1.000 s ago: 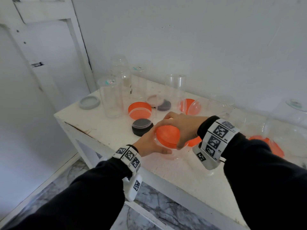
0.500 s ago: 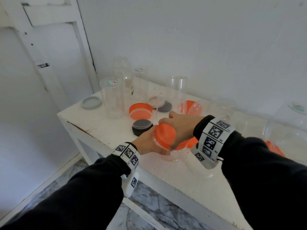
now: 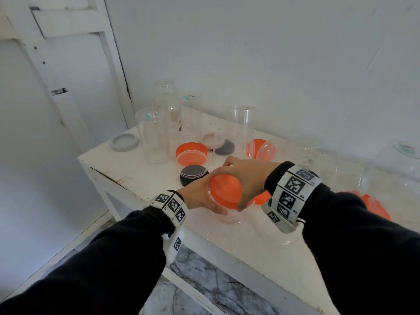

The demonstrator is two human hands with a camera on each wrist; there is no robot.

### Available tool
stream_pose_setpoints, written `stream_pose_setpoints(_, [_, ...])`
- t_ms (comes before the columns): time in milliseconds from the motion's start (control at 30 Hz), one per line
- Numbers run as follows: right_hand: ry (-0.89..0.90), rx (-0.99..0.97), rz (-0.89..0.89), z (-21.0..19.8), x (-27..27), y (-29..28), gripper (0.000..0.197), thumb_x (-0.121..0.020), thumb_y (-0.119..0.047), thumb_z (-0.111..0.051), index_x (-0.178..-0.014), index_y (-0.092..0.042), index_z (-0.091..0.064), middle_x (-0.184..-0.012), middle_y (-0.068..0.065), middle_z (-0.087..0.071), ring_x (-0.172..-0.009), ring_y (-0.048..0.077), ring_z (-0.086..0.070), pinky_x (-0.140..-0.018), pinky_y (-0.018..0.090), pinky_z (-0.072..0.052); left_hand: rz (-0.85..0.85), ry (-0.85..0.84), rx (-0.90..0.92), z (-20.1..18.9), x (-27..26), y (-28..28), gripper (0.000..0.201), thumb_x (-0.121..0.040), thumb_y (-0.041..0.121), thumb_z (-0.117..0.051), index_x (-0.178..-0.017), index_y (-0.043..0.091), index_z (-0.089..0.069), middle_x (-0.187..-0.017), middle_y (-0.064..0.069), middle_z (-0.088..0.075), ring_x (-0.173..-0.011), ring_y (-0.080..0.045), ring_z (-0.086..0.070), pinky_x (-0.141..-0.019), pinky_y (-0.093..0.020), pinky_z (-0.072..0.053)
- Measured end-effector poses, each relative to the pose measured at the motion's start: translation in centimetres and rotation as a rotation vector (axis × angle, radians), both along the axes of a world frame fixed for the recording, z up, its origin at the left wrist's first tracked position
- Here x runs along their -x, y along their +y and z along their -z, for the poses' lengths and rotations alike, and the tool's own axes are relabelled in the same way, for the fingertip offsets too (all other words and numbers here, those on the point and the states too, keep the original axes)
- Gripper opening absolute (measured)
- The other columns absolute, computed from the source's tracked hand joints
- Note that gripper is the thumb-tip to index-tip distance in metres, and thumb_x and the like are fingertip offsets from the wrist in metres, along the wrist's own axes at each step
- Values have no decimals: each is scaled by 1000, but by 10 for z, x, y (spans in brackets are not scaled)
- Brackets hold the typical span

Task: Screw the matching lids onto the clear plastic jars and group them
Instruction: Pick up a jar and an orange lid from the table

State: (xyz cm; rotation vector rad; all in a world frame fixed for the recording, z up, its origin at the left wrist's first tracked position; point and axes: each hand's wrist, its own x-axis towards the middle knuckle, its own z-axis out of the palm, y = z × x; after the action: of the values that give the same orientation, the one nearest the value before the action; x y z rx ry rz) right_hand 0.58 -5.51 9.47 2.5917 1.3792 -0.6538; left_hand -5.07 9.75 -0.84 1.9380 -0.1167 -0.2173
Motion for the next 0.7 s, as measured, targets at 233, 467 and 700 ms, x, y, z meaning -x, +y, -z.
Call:
stream_pose_setpoints(233, [-98,-4,6,0,5,0,97,-55,-57,-78,-135,-47,-25,-115,-2,-40,-98,19,-50,-80,35,-50,-10,-26,-65,-1,2,-4,107,-41,41,-84,-133,30,-31,-128,5,-51,-120,-11,-49,-102,-31,-43])
stream_pose_setpoints(467, [-136,-24,-8,-1,10,-4,93,-57,-64,-73,-136,-40,-29,-112,-2,-42,-94,19,-49,-77,33,-49,-19,-4,-49,1,7,-5,107,-40,40,-86,-133,25,-36,-127,5,-53,-118,-10,-51,-102,-35,-44])
stream_pose_setpoints(700, [-231,-143,66,19,20,-13,83,-67,-69,-62,-131,-21,-39,-111,3,-43,-77,19,-43,-65,30,-36,-78,7,-95,7,10,-11,111,-36,47,-84,-132,18,-36,-123,3,-53,-114,-13,-53,-99,-39,-45])
